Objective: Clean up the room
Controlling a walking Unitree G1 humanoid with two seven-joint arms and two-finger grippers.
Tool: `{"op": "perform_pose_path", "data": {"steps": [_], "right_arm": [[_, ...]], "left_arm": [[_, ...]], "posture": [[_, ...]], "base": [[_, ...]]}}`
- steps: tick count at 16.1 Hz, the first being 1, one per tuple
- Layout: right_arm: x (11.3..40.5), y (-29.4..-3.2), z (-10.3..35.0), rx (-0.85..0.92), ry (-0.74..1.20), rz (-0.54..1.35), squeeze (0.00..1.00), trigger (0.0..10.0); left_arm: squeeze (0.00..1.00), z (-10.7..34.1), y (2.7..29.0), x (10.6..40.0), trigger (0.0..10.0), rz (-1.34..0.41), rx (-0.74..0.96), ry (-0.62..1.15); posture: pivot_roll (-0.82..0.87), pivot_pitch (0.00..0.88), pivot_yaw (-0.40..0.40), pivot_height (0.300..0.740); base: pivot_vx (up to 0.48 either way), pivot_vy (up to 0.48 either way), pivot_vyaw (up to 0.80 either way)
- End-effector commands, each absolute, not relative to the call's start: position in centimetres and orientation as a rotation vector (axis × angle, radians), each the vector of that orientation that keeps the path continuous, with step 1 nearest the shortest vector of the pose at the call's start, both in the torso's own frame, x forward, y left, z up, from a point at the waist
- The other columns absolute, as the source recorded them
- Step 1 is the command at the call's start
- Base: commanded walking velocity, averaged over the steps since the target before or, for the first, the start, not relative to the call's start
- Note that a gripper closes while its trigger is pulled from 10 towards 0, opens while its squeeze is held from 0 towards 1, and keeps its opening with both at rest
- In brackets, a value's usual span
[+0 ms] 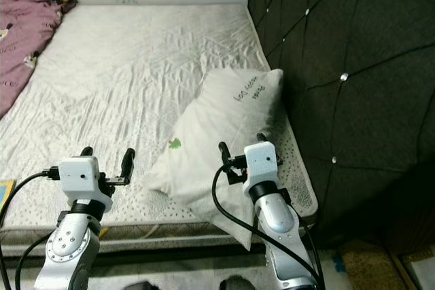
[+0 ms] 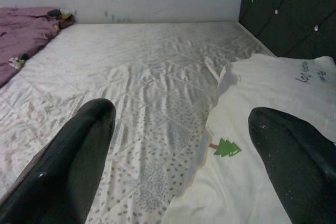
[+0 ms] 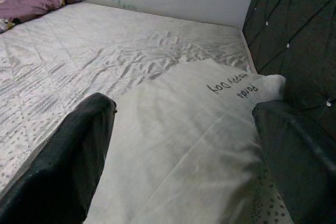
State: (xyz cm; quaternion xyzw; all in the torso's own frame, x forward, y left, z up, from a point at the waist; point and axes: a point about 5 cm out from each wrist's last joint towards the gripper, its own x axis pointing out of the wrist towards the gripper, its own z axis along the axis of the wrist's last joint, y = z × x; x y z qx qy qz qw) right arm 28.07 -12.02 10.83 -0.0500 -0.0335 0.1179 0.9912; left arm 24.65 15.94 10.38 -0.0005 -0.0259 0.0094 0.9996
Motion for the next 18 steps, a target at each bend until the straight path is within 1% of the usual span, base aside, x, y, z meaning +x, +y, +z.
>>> {"op": "perform_pose_path", "data": {"steps": [1,3,10,15,18], "right_arm": [[28.0,-11.8,10.6,-0.096,-0.057,0.253,0.0,10.0],[28.3,-11.8,10.6,-0.101,-0.063,0.258,0.0,10.0],[29.1,-12.3,10.6,-0.129,-0.063,0.263,0.0,10.0],[29.2,-12.1,10.3,-0.144,-0.065,0.276,0.0,10.0],[29.2,-12.0,10.3,-0.147,-0.068,0.279,0.0,10.0]], "left_arm": [[0.0,10.4,16.1,24.5,10.0,0.034,0.004,-0.05],[0.0,10.3,16.1,24.5,10.0,0.052,0.004,-0.04],[0.0,10.6,16.0,24.4,10.0,0.048,0.015,-0.062],[0.0,10.7,15.8,24.3,10.0,0.024,0.004,-0.066],[0.0,10.7,15.7,24.3,10.0,0.015,0.003,-0.067]], "posture": [[0.01,0.128,-0.016,0.64],[0.01,0.128,-0.016,0.621],[0.01,0.135,-0.025,0.621],[0.02,0.137,-0.028,0.621],[0.02,0.134,-0.027,0.621]], "base": [[0.0,0.0,0.0],[0.0,0.0,0.0],[0.0,0.0,0.0],[0.313,0.0,0.0],[0.48,0.0,0.0]]}}
